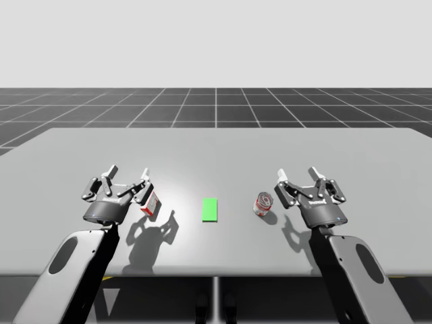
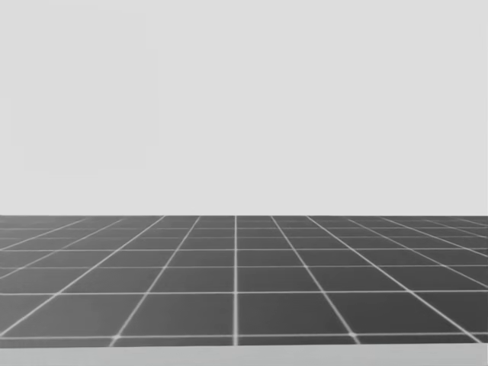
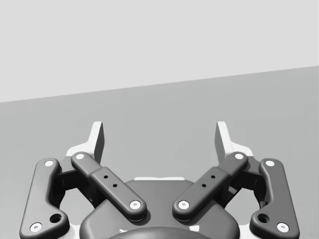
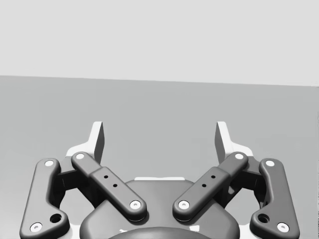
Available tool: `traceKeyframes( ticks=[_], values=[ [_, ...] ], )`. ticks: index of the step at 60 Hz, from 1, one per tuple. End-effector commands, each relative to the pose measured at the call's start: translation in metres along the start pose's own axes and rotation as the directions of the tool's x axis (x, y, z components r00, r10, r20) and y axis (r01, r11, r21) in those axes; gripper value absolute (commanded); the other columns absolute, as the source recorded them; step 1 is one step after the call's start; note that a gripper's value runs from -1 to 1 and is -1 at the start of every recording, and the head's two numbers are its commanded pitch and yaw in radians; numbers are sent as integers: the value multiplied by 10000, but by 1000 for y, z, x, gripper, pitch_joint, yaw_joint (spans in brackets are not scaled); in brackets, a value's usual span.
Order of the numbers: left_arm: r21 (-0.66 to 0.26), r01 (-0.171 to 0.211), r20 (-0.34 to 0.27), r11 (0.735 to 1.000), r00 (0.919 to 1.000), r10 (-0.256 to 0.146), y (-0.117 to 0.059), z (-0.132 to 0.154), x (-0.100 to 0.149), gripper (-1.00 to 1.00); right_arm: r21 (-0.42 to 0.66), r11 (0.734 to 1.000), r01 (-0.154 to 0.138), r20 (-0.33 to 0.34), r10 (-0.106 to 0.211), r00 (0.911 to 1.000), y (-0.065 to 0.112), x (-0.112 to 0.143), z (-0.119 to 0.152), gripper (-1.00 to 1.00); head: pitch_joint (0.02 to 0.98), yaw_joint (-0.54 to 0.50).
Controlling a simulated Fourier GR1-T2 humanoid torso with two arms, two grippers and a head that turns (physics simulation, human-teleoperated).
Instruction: Look at the card. If it is red, pick the object on the left. If it is green, pick the object on the right.
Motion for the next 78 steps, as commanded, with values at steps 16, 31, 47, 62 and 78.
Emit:
traceKeyframes(
  ticks=[16, 31, 47, 62, 78],
  values=[
    [-5, 40, -13, 10000, 10000, -40, -1, 0, 0, -1000, -276, 9996, -70, -38, 69, 10000, 1, -2, -2, -1000, 121, -17],
    [60, 189, 27, 9998, 9998, -189, -1, 0, 0, -1000, -372, 9993, -83, 1, 83, 10000, 2, -1, -2, -1000, 346, -10],
    [20, 210, 68, 9998, 9998, -210, -1, -1, 0, -1000, -373, 9993, -94, 18, 94, 10000, 2, -1, -2, -1000, 598, 15],
    [65, 122, 157, 9999, 9998, -123, 1, 0, 3, -1000, -396, 9992, -87, 4, 87, 10000, 2, 0, -2, -1000, 794, 24],
    [89, 80, 224, 9999, 9997, -82, 1, 0, 5, -1000, -485, 9988, -78, 22, 80, 10000, 1, 2, -2, -1000, 911, 37]
  ],
)
